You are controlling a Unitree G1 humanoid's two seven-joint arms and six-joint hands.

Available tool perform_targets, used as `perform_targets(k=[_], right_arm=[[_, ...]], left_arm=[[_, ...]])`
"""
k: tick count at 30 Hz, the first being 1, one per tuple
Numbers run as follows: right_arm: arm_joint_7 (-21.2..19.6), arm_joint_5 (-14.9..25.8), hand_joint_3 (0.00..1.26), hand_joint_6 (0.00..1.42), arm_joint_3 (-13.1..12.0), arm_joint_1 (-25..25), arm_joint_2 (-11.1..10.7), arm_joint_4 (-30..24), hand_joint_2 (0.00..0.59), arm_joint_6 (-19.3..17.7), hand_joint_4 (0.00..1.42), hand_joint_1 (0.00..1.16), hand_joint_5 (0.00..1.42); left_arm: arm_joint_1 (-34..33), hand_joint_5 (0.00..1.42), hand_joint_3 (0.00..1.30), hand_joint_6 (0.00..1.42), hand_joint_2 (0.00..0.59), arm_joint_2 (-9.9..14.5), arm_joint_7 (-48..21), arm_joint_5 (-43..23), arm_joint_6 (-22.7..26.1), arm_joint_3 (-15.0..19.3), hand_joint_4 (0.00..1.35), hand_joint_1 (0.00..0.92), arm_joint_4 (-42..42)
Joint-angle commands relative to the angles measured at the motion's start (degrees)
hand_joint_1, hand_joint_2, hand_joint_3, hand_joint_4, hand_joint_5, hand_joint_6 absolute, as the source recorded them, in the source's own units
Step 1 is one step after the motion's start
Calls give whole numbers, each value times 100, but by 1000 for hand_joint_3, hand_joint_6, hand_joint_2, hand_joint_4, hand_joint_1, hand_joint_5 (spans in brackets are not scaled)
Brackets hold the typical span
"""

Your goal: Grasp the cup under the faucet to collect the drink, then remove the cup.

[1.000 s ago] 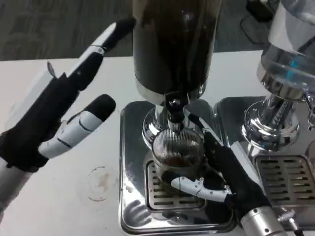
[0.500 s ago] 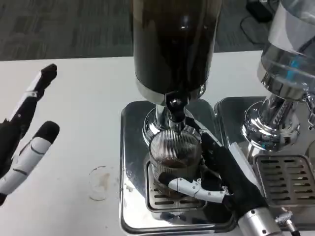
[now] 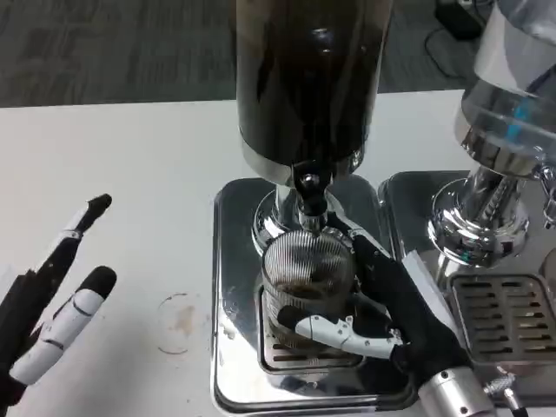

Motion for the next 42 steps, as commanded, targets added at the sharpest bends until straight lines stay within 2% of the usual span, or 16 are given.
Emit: perform_targets(k=[1, 3, 23, 42], right_arm=[[-184, -97, 186, 603, 3, 62, 49, 56, 144, -88, 313, 921, 488], [-94, -74, 190, 605, 27, 23, 15, 74, 144, -61, 313, 925, 489], [-519, -330, 285, 795, 61, 91, 94, 70, 171, -235, 402, 986, 617], [-675, -461, 340, 986, 100, 47, 85, 78, 167, -293, 451, 1016, 725]], left_arm=[[-41, 0, 71, 0, 221, 130, 43, 60, -109, -81, 0, 0, 201], [-58, 0, 73, 0, 221, 144, 34, 51, -119, -96, 0, 0, 242], [-40, 0, 91, 0, 221, 182, 91, 34, -137, -203, 0, 0, 289], [-12, 0, 106, 0, 221, 182, 147, 42, -107, -223, 0, 0, 250]])
